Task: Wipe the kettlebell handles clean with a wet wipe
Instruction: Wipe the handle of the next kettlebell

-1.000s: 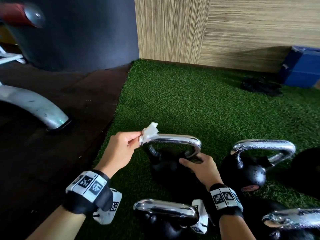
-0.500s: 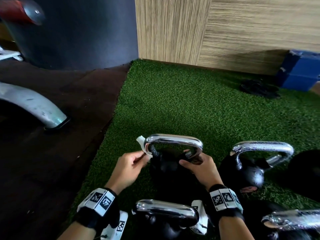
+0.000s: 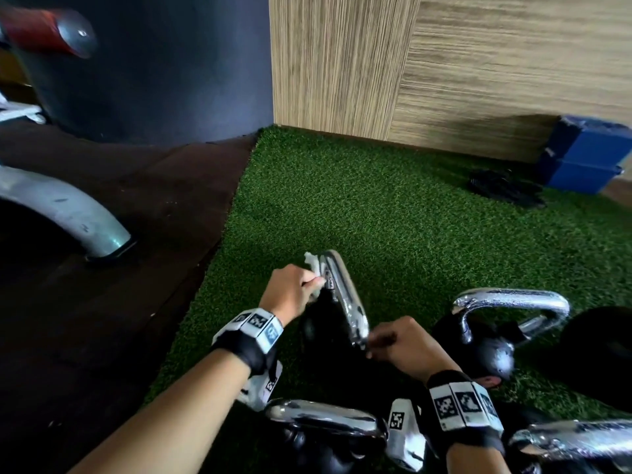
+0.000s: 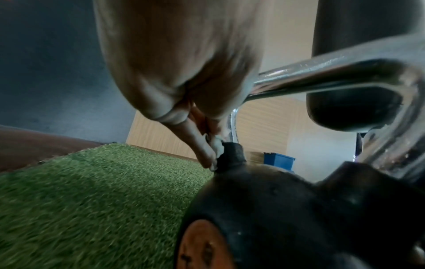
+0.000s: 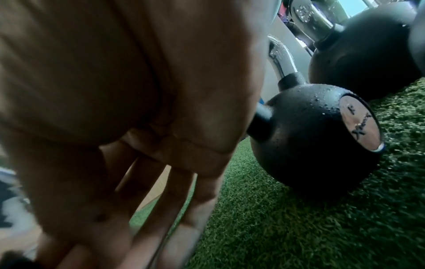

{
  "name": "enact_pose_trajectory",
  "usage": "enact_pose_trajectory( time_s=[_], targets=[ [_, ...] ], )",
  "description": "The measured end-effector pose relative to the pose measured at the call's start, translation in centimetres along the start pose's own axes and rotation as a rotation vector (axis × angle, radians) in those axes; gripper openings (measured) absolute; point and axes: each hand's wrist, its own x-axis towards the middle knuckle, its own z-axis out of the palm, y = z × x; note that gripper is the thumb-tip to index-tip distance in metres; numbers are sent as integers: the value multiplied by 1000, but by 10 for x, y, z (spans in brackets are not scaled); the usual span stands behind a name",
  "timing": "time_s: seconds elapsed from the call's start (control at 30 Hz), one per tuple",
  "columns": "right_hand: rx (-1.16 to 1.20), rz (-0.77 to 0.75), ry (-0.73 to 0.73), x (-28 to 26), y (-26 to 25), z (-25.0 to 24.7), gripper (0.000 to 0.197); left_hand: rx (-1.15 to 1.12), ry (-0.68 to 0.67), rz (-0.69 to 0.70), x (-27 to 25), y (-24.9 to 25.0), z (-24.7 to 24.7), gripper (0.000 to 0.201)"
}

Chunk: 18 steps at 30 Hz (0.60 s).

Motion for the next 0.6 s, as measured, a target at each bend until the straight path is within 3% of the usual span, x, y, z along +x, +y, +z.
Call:
enact_pose_trajectory(
  time_s=[0.13,0.2,0.27,0.33,0.4,0.47,0.6],
  targets=[
    [30,25,-144,4,-14,6,37,27,-27,2,14,17,9,50],
    [35,7,-74,12,-17,5,32,-13,-99,-58,19,18,8,40],
    [21,-23,108,23,-19,2,16,-89,-180,-110,21,17,4,34],
    [-64,-24,170,33,-18,1,39,-149,-194,-152,21,11,5,30],
    [-110,-8,65,39,-20,2,64,-170,-108,-171,17,8,7,28],
    [-100,2,-13,44,-18,5,73,-183,-5,-177,14,11,6,18],
    [92,2,-19,49,-6,10,81,-213,61,-150,15,25,2,12]
  ],
)
